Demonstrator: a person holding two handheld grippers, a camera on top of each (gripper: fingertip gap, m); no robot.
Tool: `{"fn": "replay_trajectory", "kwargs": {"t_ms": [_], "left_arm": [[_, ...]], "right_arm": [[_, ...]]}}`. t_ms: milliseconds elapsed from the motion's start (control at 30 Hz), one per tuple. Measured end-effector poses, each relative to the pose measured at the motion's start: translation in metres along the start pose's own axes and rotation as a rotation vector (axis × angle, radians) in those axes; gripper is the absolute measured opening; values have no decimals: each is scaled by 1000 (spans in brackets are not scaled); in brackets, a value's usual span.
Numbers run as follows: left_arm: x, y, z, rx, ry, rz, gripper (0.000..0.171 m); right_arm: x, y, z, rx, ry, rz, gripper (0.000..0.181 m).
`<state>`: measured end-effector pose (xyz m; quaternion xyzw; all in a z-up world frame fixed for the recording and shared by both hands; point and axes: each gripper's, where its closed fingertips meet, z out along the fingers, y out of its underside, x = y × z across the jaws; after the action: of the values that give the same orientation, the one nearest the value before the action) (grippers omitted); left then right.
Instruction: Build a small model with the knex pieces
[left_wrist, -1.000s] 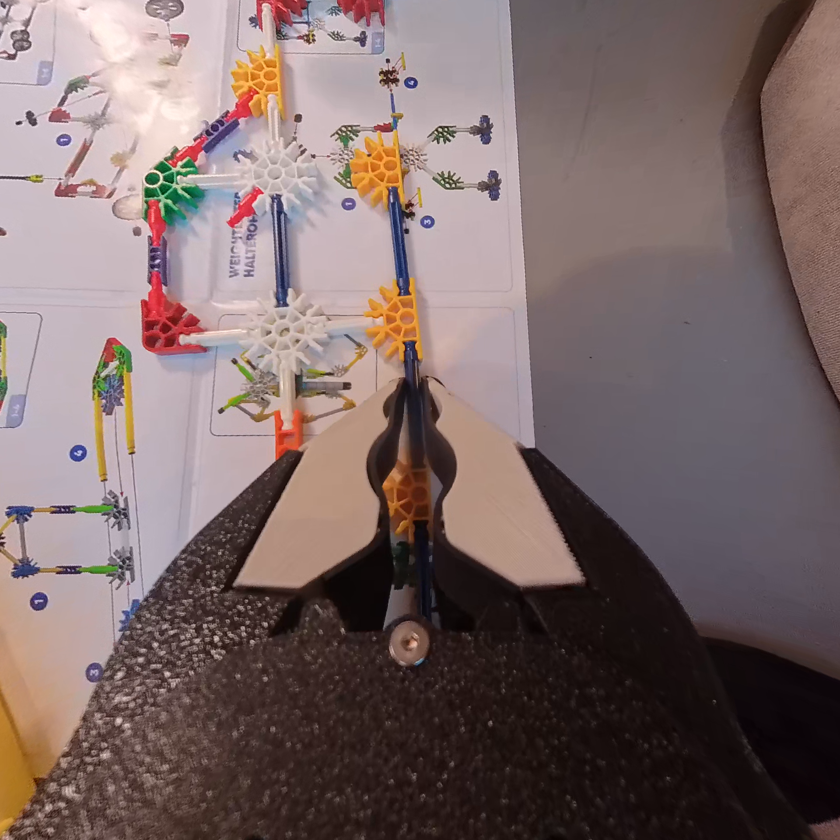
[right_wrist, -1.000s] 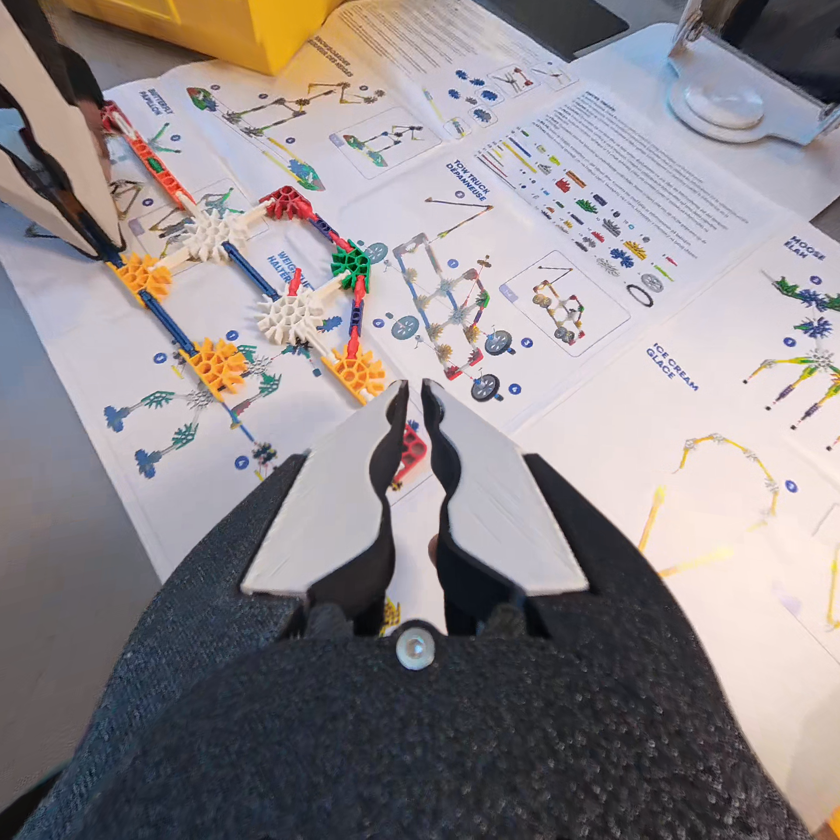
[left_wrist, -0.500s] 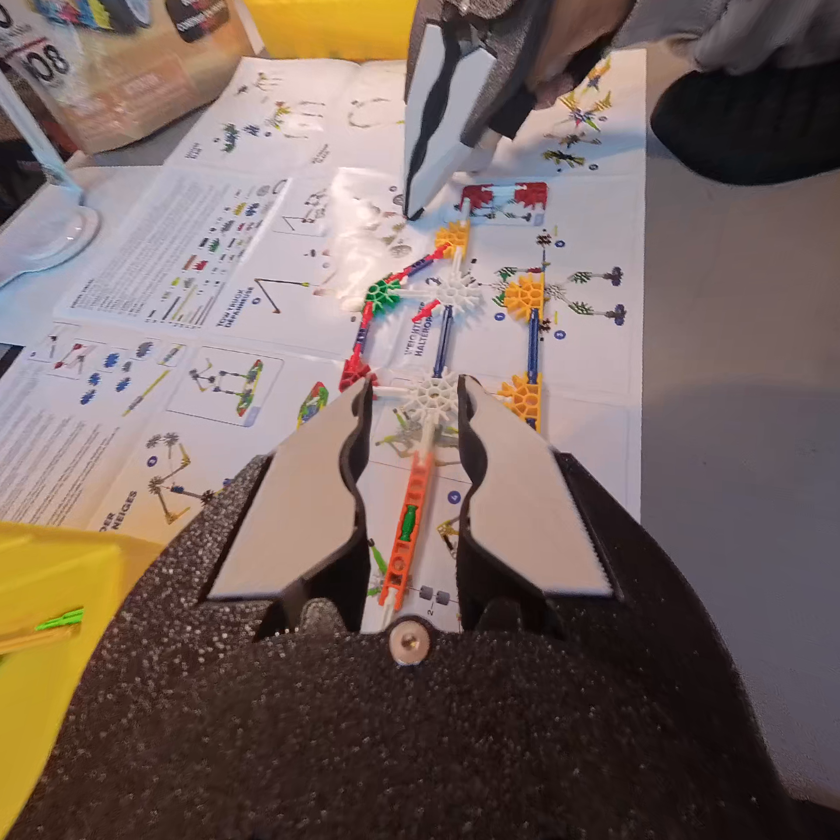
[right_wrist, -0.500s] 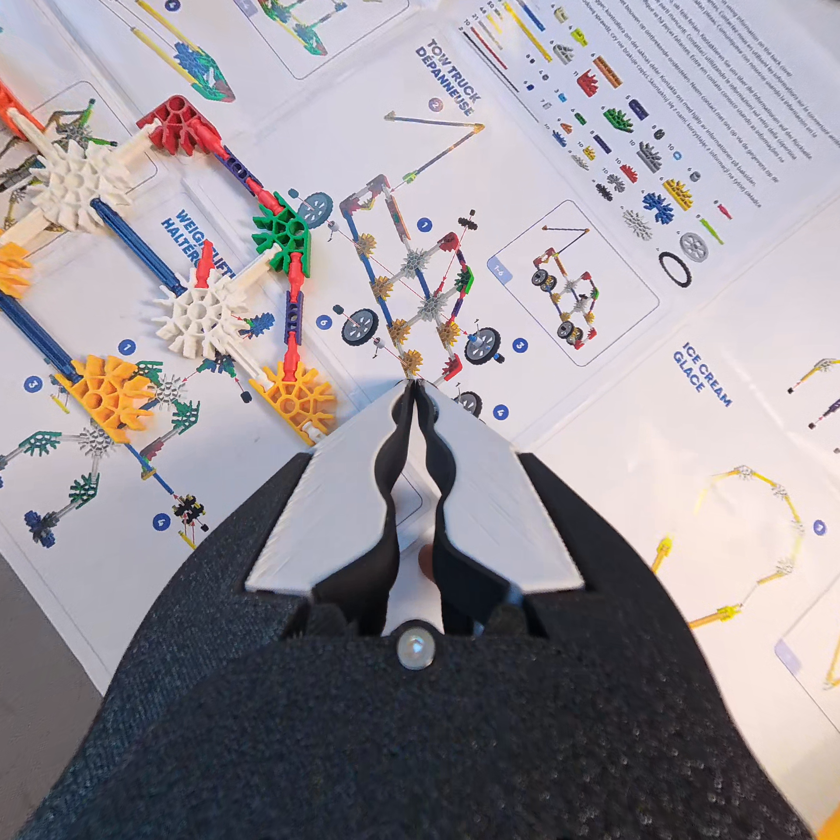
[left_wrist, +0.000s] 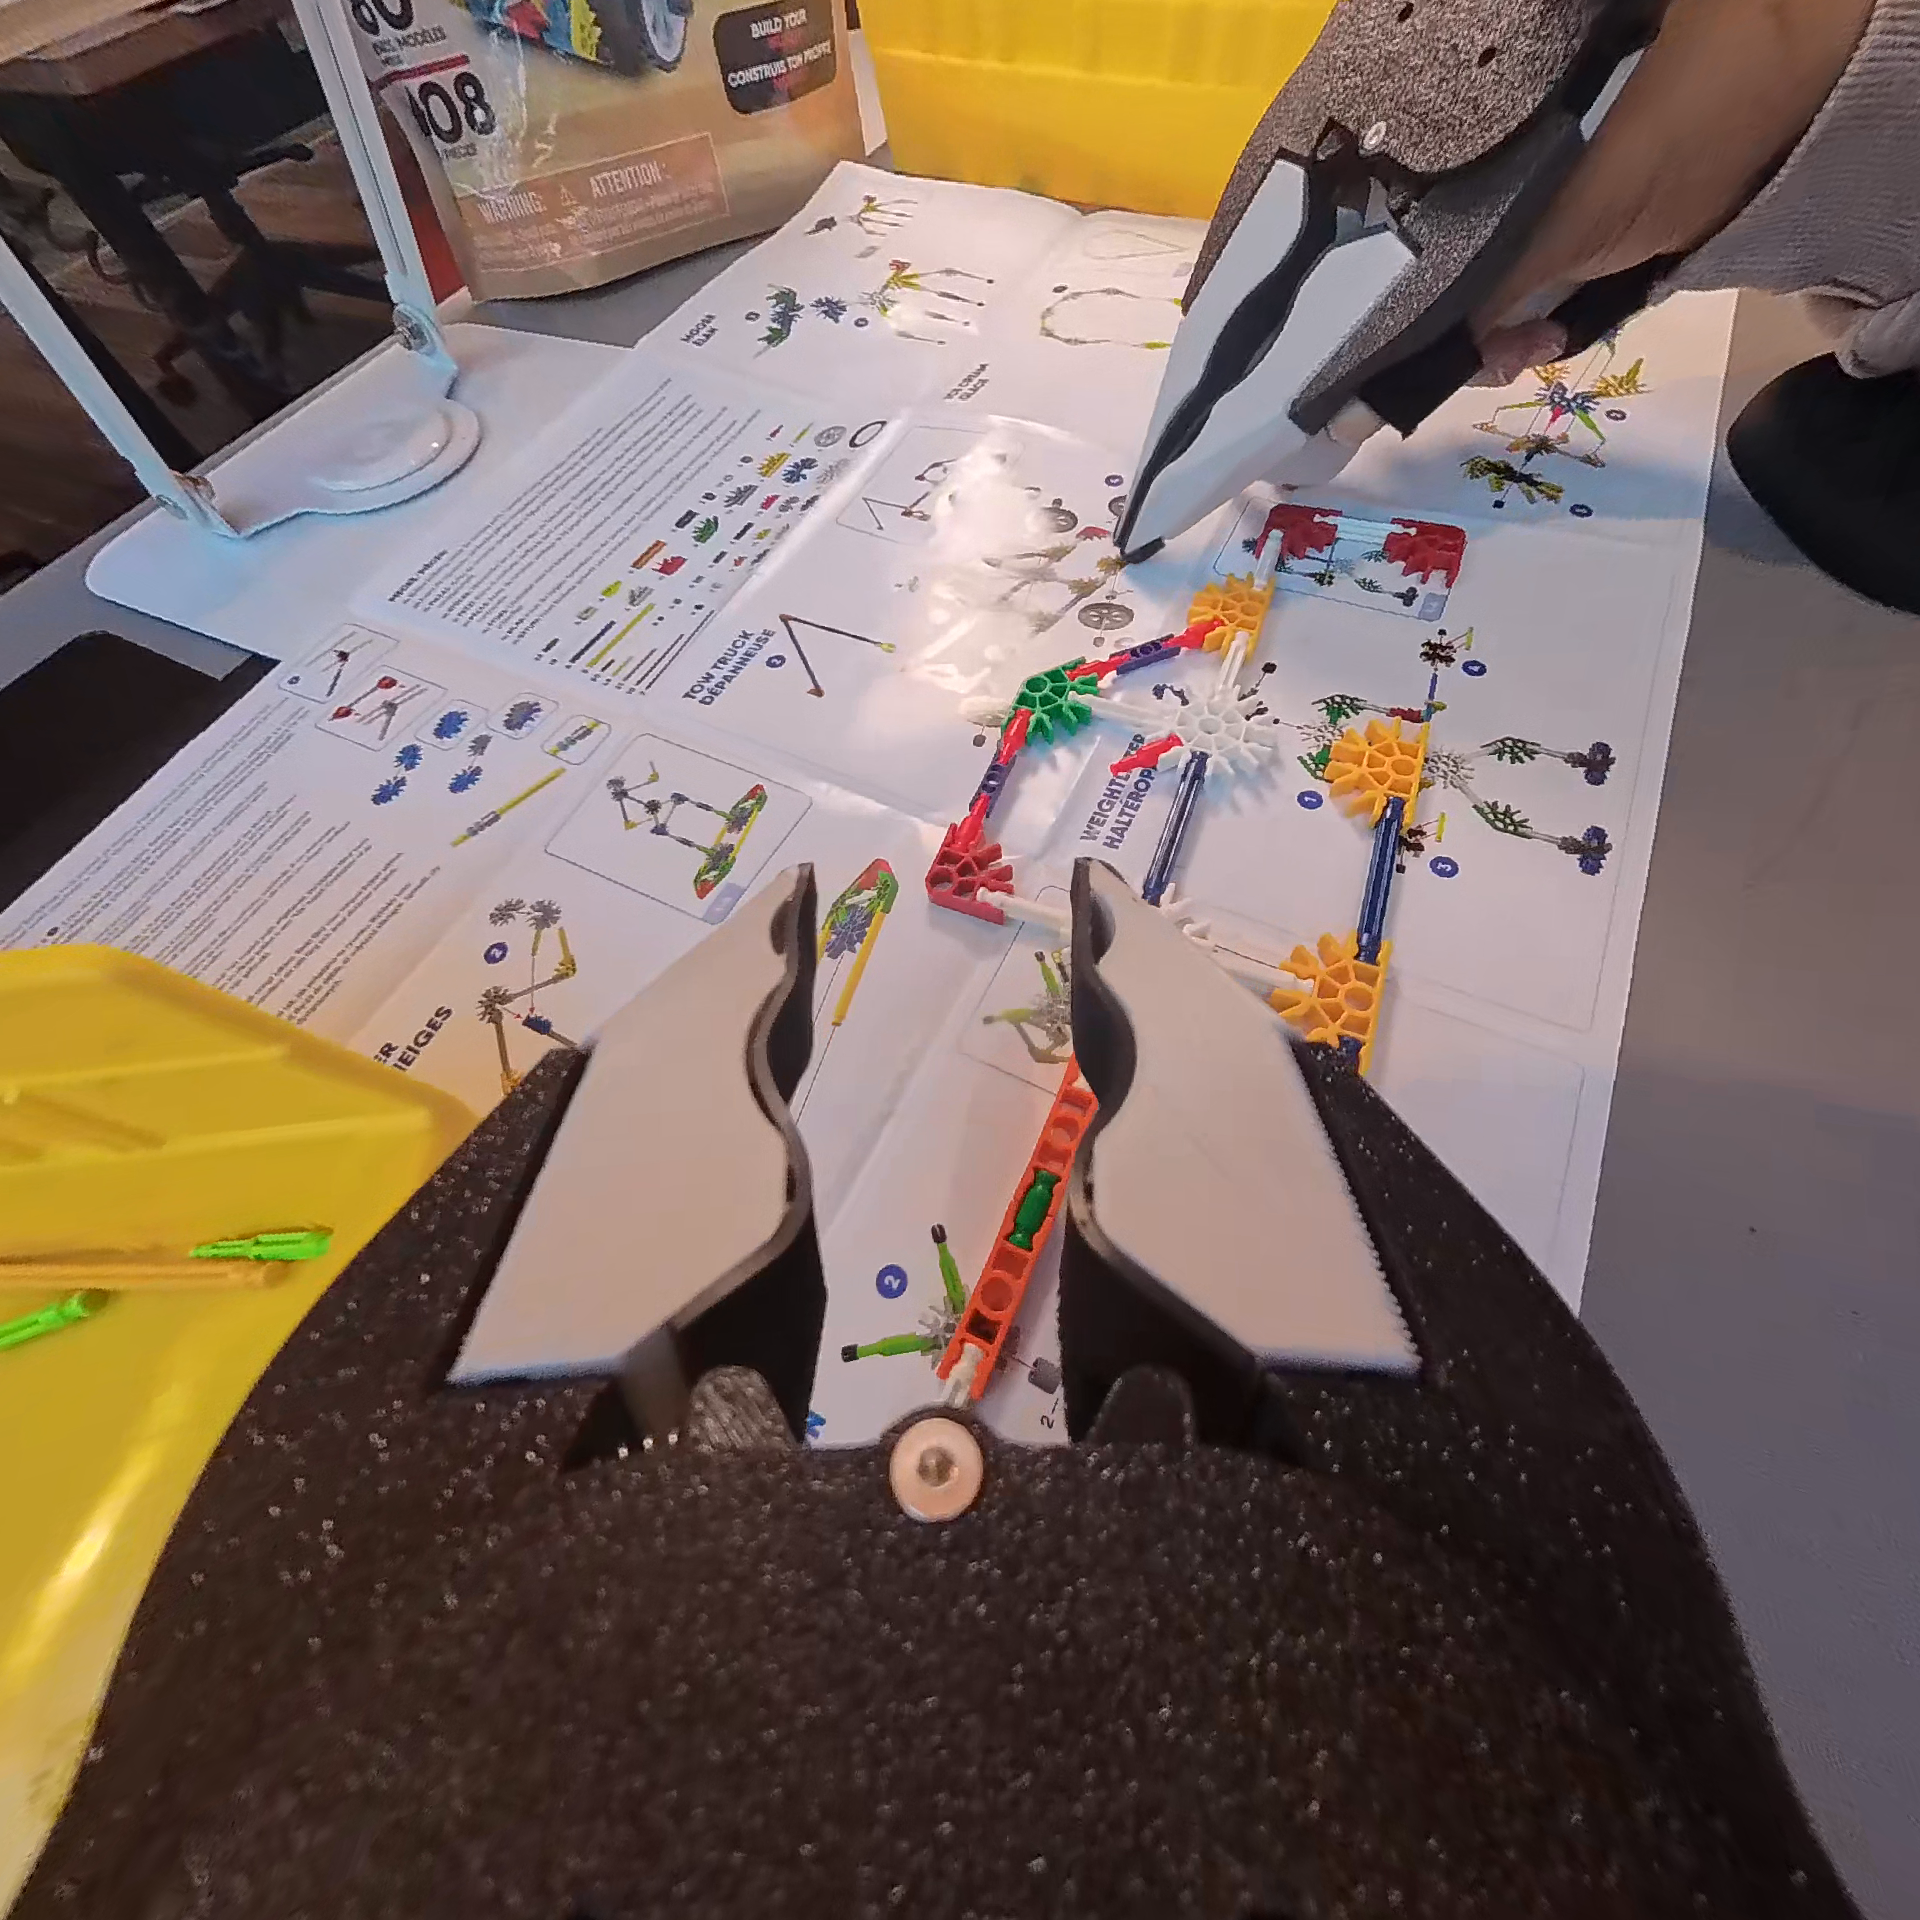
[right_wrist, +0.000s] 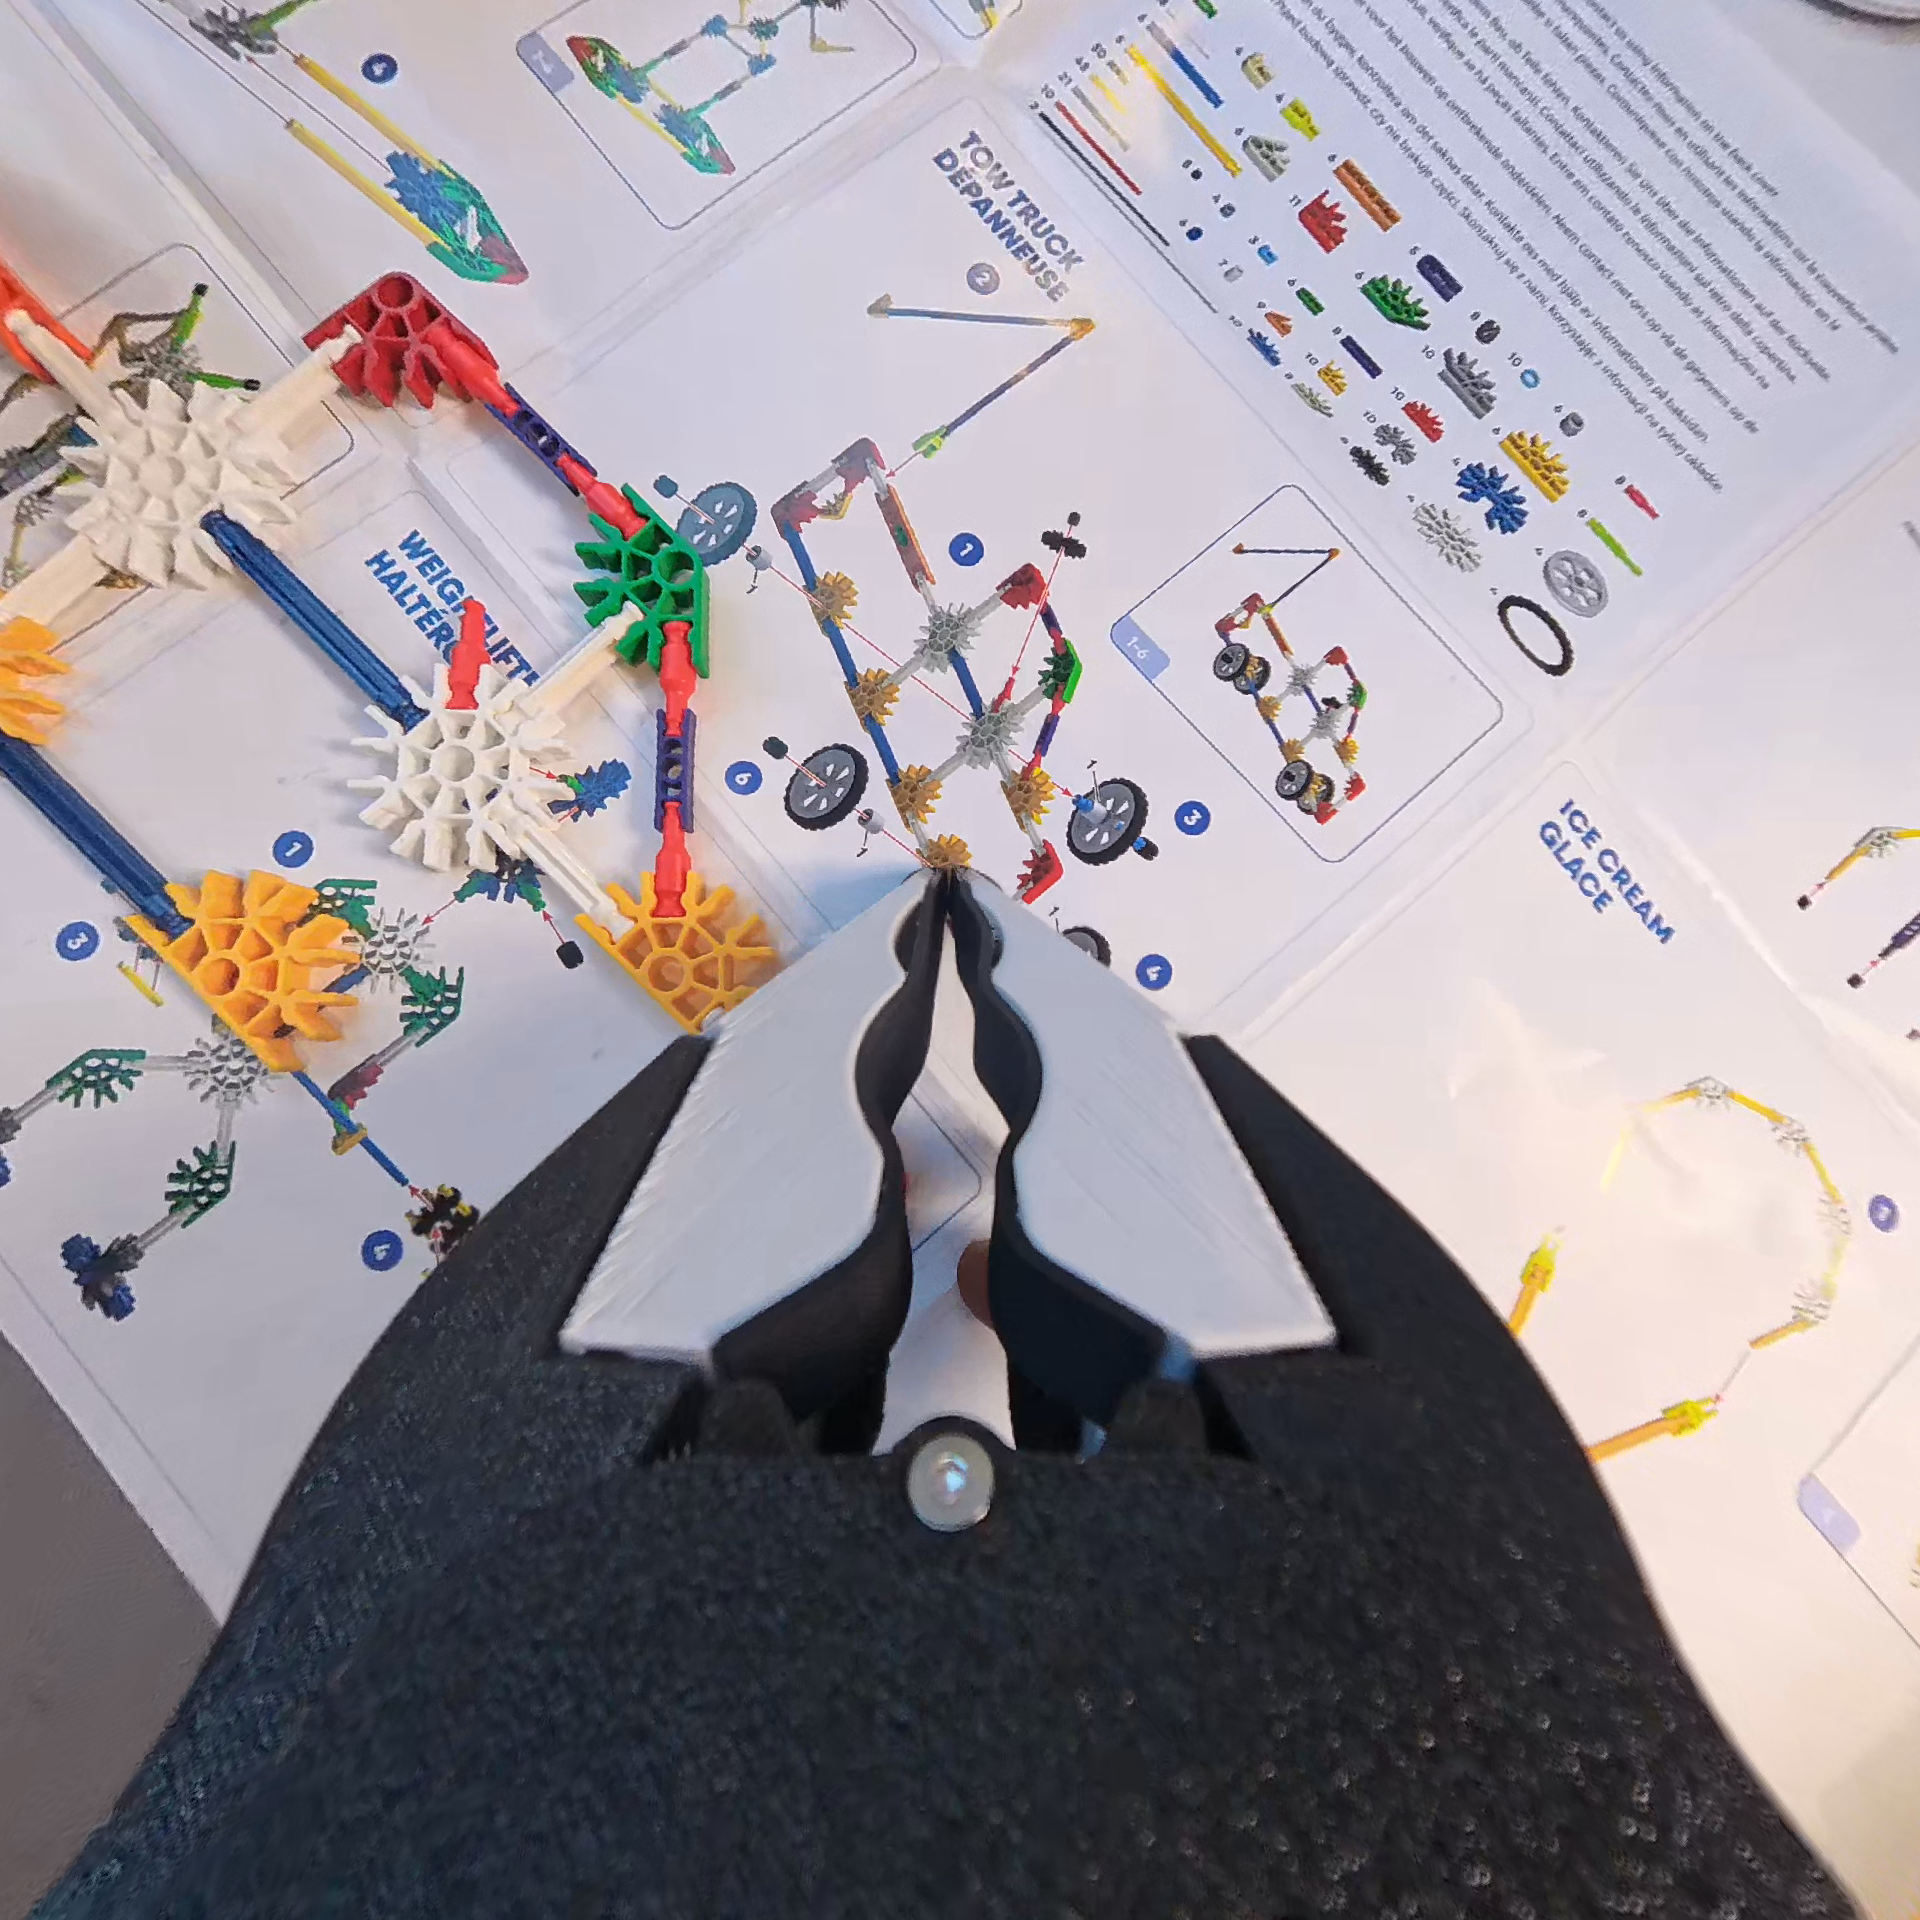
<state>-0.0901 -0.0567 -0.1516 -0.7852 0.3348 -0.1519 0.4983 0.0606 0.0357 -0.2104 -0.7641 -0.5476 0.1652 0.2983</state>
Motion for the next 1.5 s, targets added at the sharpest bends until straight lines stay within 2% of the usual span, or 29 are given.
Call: {"fn": "replay_trajectory", "kwargs": {"t_ms": [367,567,867,967,1233,1500], "left_arm": [[-2,13,4,-51,1,4,46],[2,13,5,-63,3,43,45],[4,16,7,-79,3,58,44],[3,16,7,-77,4,38,44],[-2,20,9,-87,-13,14,42],[-13,8,2,-16,-74,-5,36]], "right_arm": [[-1,-2,1,18,7,-46,0],[-5,-7,4,23,54,-140,0],[-6,-9,3,48,69,-170,0],[3,-16,-7,125,125,-171,0],[32,-57,-74,532,214,-21,7],[28,-62,-96,605,206,-38,15]]}}
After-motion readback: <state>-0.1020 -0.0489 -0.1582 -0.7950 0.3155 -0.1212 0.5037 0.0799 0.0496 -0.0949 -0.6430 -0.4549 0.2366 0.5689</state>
